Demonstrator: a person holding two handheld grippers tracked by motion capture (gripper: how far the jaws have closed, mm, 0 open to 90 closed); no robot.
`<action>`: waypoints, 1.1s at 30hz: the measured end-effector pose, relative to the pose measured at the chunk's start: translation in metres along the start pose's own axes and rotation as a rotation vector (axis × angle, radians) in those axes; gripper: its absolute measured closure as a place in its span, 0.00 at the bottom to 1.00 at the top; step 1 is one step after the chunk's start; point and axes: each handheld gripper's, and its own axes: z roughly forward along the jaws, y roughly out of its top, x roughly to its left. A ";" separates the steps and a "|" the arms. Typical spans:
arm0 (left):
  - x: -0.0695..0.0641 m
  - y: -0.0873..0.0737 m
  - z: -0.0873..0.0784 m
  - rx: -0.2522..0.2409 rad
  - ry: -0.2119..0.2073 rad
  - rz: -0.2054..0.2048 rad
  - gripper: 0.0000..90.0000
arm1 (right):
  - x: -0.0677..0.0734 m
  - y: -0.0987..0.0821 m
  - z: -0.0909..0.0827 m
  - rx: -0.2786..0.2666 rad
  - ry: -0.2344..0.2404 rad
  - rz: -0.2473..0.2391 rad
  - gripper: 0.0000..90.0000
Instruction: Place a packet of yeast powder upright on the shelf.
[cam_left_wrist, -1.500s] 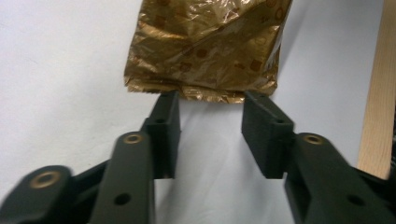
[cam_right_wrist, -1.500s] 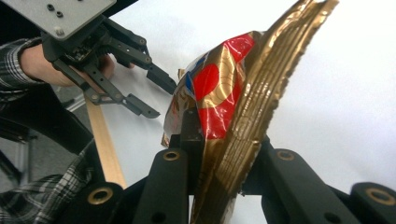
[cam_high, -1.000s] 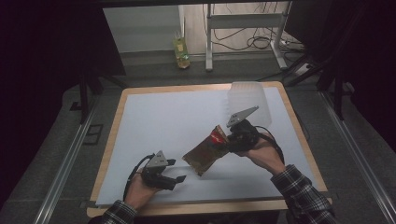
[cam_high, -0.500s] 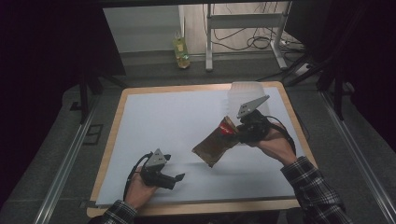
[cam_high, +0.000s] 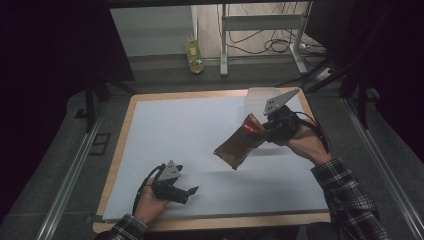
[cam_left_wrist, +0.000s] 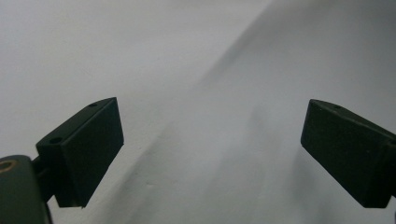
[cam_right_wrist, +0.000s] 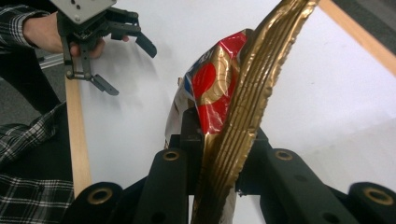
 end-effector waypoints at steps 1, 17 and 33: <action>0.000 0.000 0.000 0.000 0.001 0.004 0.07 | -0.002 0.001 -0.003 -0.002 -0.003 -0.003 0.85; -0.001 0.001 -0.003 -0.041 -0.002 0.039 0.04 | -0.034 0.017 -0.049 -0.038 -0.100 -0.015 0.85; -0.003 0.001 -0.003 -0.044 -0.008 0.055 0.03 | -0.075 0.009 -0.078 -0.015 -0.206 0.018 0.85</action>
